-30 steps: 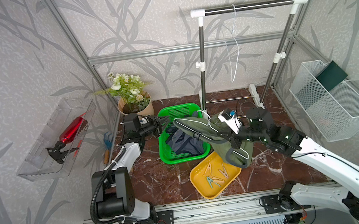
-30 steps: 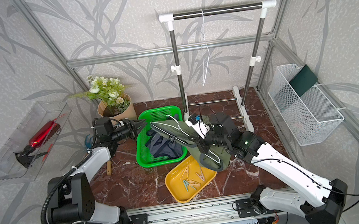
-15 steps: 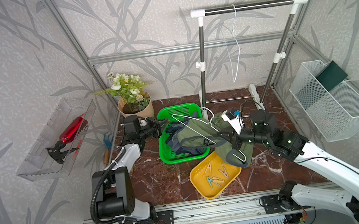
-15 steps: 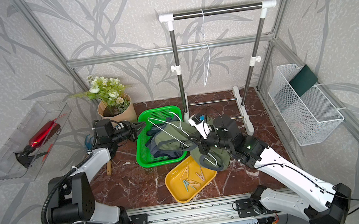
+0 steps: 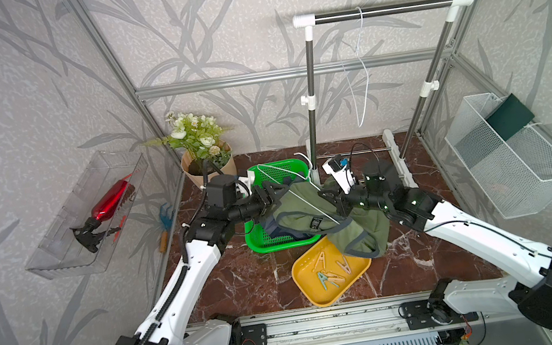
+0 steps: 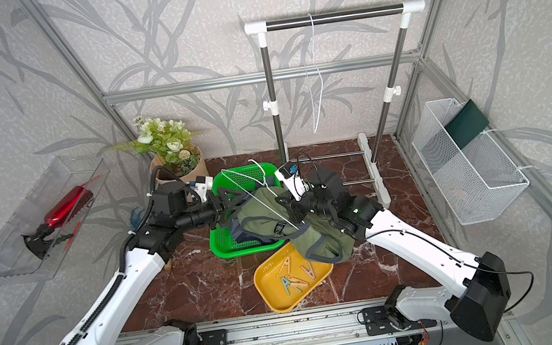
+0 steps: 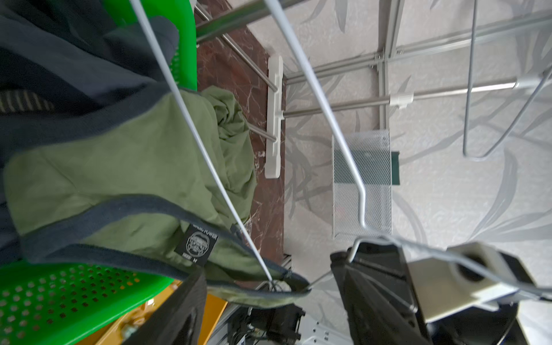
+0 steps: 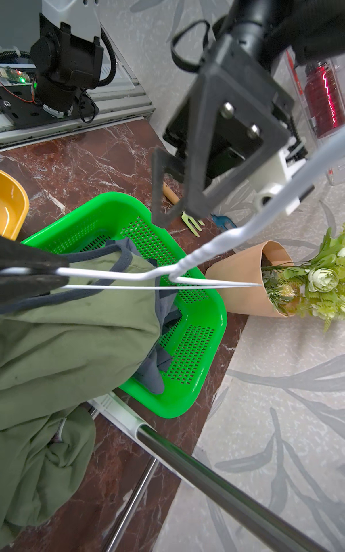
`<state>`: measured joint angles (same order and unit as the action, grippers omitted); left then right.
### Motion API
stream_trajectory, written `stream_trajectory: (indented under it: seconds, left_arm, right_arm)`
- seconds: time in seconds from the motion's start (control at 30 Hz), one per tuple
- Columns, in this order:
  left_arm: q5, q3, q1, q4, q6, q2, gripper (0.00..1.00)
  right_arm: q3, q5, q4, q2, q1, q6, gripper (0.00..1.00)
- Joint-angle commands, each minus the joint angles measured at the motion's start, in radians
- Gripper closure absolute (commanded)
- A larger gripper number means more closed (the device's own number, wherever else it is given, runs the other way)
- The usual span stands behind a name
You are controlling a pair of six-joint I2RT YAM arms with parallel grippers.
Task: Remove the clothespins securing tank tops to the hanger
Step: Remove the tank top from the hanger.
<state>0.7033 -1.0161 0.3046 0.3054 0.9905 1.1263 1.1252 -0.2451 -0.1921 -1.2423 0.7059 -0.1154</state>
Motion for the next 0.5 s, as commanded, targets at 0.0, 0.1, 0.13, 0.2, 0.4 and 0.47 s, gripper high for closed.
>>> stream_trajectory:
  seconds: [0.0, 0.1, 0.13, 0.2, 0.4, 0.47]
  left_arm:
    - [-0.107, 0.03, 0.043, 0.134, -0.14, 0.018, 0.24]
    - [-0.187, 0.04, 0.045, 0.213, -0.186, 0.043, 0.23]
    - [-0.234, 0.031, 0.046, 0.26, -0.213, 0.058, 0.22]
    - [-0.321, 0.001, 0.045, 0.346, -0.268, 0.095, 0.21]
    - [-0.43, -0.049, 0.057, 0.38, -0.354, 0.171, 0.13]
    - [-0.456, -0.073, 0.073, 0.39, -0.37, 0.192, 0.1]
  right_arm:
    - [0.056, 0.017, 0.053, -0.029, 0.004, -0.002, 1.0]
    - [0.096, 0.015, 0.049, -0.075, 0.004, -0.004, 1.0]
    - [0.106, 0.014, 0.05, -0.088, 0.004, -0.008, 1.0]
    - [0.112, 0.015, 0.054, -0.098, 0.004, -0.014, 1.0]
    - [0.1, 0.029, 0.055, -0.093, 0.004, -0.006, 1.0]
    - [0.106, 0.044, 0.047, -0.088, 0.004, 0.007, 1.0]
